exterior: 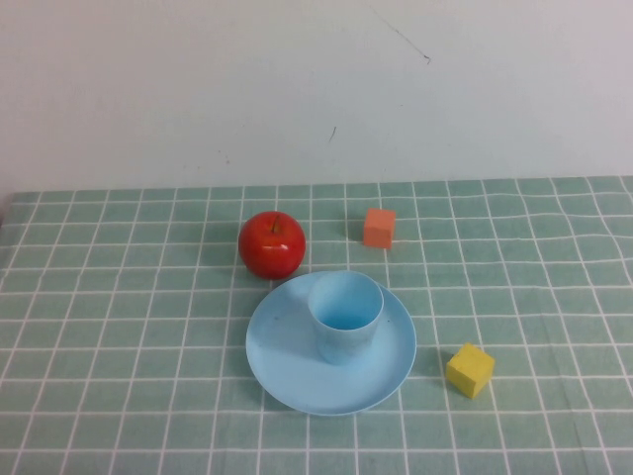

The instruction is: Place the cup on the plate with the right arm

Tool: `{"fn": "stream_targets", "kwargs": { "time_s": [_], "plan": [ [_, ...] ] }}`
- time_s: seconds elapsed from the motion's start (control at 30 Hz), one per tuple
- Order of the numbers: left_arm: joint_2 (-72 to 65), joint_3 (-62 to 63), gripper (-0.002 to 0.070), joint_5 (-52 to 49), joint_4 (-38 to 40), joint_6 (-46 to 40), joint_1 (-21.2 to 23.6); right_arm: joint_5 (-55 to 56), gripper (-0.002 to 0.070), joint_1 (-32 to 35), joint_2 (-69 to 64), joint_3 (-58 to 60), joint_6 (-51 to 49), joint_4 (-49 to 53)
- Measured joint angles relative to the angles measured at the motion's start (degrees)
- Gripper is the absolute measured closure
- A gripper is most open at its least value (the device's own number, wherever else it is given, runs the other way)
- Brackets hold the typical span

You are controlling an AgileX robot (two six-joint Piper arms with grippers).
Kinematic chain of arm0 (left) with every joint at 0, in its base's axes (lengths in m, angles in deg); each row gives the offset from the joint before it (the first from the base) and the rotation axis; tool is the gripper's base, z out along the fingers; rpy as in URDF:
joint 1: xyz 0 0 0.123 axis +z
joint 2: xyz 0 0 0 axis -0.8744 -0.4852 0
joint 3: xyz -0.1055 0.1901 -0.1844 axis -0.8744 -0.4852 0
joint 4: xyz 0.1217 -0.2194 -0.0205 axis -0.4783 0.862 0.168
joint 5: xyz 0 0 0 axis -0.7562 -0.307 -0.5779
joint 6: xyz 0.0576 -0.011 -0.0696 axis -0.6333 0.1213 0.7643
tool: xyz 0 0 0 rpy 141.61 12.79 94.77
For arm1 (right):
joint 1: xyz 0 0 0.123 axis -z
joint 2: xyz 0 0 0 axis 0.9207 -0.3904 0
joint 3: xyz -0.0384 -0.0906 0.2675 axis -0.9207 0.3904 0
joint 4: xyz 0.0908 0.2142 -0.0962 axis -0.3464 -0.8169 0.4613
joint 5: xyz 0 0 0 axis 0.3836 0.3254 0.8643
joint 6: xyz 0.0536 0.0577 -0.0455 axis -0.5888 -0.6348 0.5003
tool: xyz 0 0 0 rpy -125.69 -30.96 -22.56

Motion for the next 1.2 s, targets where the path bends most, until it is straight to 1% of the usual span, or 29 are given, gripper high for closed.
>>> {"fn": "stream_targets", "kwargs": {
  "time_s": [0.23,0.43,1.2],
  "plan": [
    [0.0,0.0,0.0678,0.0,0.0,0.0,0.0,0.0,0.0679,0.0,0.0,0.0,-4.77,0.0],
    [0.0,0.0,0.0678,0.0,0.0,0.0,0.0,0.0,0.0679,-2.86,0.0,0.0,-5.3,0.0],
    [0.0,0.0,0.0678,0.0,0.0,0.0,0.0,0.0,0.0679,-3.46,0.0,0.0,-5.43,0.0]
  ]
}}
